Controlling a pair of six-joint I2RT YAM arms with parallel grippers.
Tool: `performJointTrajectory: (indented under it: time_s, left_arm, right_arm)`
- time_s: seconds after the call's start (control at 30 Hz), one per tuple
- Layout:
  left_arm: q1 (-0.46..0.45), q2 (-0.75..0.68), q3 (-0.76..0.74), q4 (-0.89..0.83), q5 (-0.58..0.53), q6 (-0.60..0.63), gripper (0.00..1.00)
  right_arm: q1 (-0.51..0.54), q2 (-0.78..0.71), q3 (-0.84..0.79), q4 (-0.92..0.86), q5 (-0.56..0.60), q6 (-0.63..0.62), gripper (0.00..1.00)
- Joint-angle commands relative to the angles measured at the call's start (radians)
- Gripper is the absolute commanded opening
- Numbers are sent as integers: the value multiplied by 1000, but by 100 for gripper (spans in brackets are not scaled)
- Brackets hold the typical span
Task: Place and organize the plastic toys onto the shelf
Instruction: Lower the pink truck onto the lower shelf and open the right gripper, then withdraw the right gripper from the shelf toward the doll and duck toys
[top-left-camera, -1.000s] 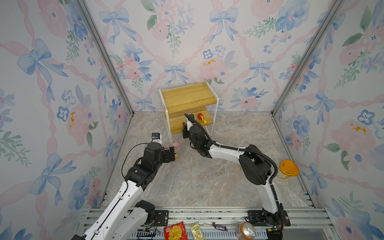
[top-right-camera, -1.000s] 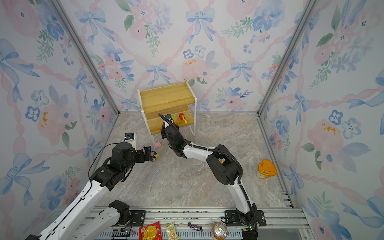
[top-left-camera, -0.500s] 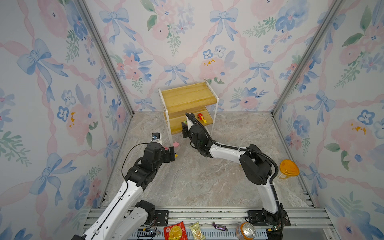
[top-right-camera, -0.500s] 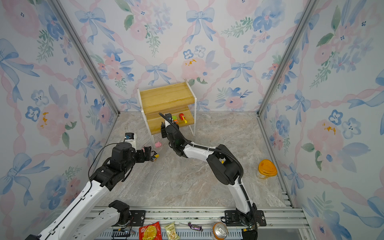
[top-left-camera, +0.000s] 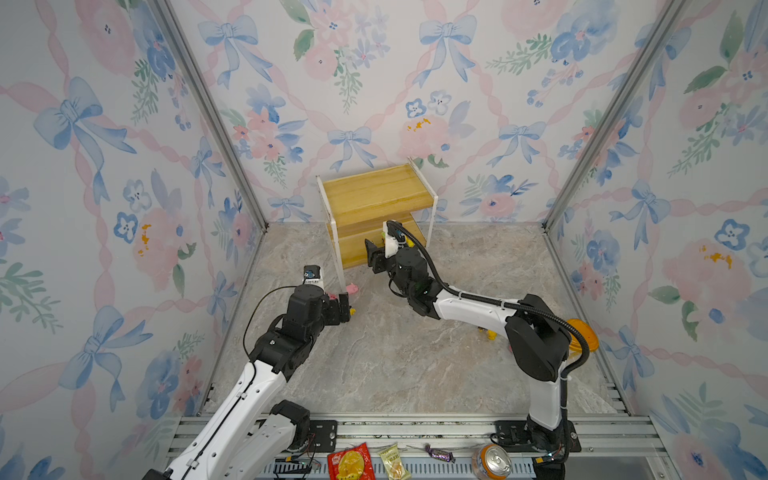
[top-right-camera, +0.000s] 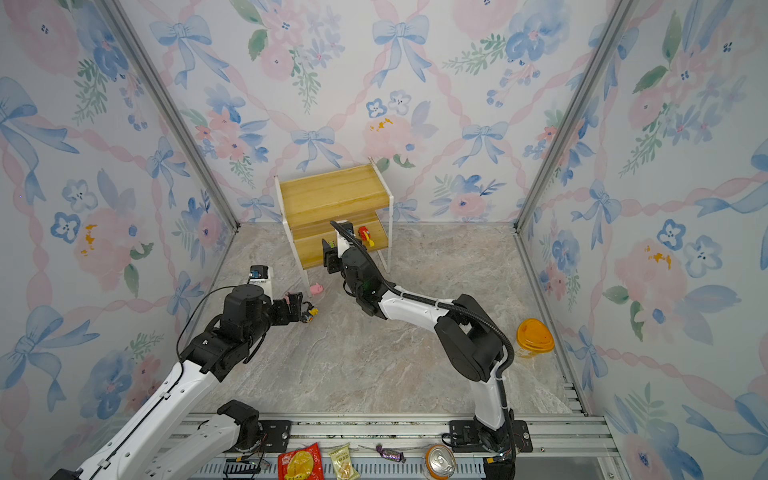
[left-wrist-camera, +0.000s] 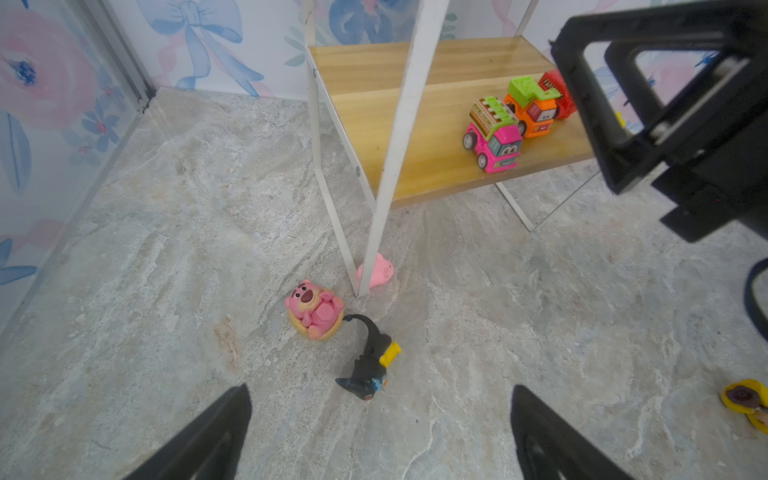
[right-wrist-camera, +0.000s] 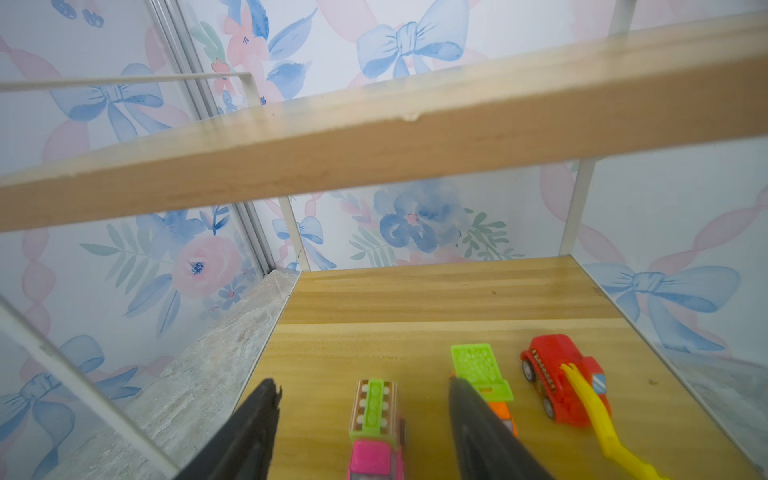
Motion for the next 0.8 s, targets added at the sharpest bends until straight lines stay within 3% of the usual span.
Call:
performJointTrajectory:
  time_s: [0.0, 0.1, 0.23, 0.37, 0.77]
  left_arm:
    - [9, -6, -13, 11, -1, 16, 98]
    - [8, -4, -13, 11, 1, 16, 98]
    - [10, -2, -13, 13, 7, 15, 98]
    - [12, -4, -13, 12, 9, 15, 98]
    - [11, -5, -15, 14, 12, 17, 98]
  right_arm:
    - [9, -74, -66, 27, 7, 21, 66]
    - [11, -118, -127, 12, 13, 41, 60]
    - [14, -137, -143, -89, 22, 74, 42]
    - [14, -108, -136, -118, 2, 98, 33]
    - [14, 24, -14, -152, -35, 115, 22]
